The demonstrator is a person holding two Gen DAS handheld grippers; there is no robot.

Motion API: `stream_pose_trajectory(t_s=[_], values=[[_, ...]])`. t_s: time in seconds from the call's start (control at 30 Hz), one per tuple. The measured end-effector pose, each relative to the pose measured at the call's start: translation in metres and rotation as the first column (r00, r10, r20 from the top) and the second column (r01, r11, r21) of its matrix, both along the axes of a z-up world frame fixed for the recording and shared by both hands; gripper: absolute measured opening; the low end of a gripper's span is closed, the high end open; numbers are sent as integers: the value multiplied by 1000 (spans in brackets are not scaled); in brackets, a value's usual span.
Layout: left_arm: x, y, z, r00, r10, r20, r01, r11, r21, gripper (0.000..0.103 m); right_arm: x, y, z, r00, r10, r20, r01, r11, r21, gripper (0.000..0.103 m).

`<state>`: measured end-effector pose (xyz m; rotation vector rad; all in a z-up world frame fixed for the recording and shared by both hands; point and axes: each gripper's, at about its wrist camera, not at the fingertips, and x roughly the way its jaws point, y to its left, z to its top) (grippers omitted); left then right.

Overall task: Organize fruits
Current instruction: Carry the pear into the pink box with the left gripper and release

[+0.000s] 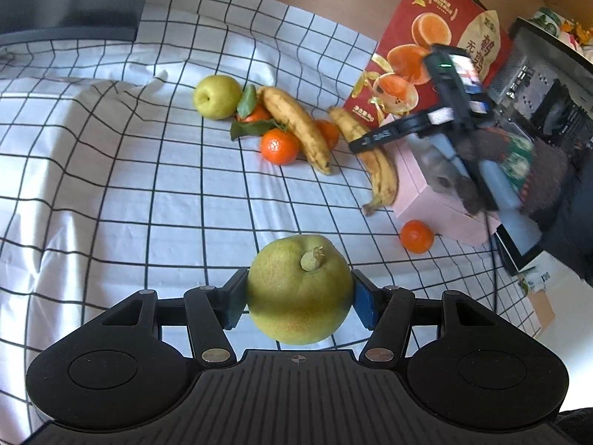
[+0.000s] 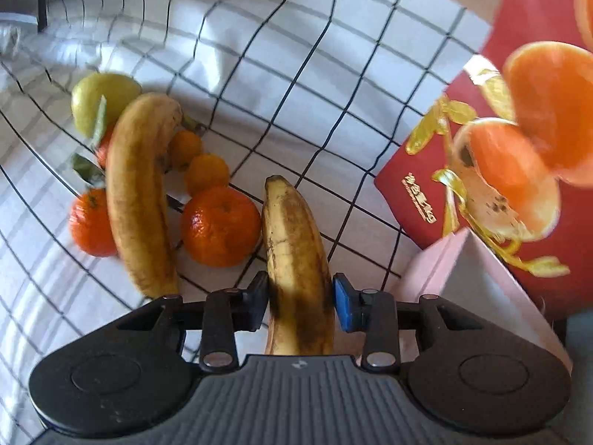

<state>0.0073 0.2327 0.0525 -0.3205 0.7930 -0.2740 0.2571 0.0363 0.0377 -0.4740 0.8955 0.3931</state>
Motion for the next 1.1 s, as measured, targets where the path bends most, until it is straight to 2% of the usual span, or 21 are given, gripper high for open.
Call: stream_pose_trajectory(t_s=[0.17, 0.3, 0.47, 0.57, 0.67, 0.77, 0.97, 1.1], values=[[5, -2, 13, 999, -9, 32, 8, 1000, 23, 64, -55, -21, 47, 994, -4, 112, -11, 992, 129, 36], [23, -11, 45, 991, -67, 113, 62, 997, 55, 64, -102, -44, 93, 970, -31, 239, -23, 976, 217, 35], [61, -40, 88, 957, -186, 222, 168, 981, 95, 64, -144, -84, 146, 931, -112, 349, 8, 959, 285, 35], [91, -71, 99, 932, -272, 240, 257, 962, 92, 64, -166, -118, 165, 906, -183, 381, 66, 952, 299, 35], [122, -106, 97, 912, -345, 222, 337, 939, 74, 64, -184, -150, 174, 886, -254, 389, 135, 942, 309, 35], [157, -152, 86, 895, -411, 172, 410, 911, 41, 64, -205, -181, 172, 867, -323, 380, 208, 927, 313, 35], [208, -258, 44, 838, -544, 45, 544, 839, 0, 64, -236, -230, 153, 841, -433, 326, 329, 886, 328, 35], [227, -311, 12, 834, -551, -31, 552, 833, 33, 64, -246, -253, 130, 835, -482, 267, 383, 856, 347, 35]])
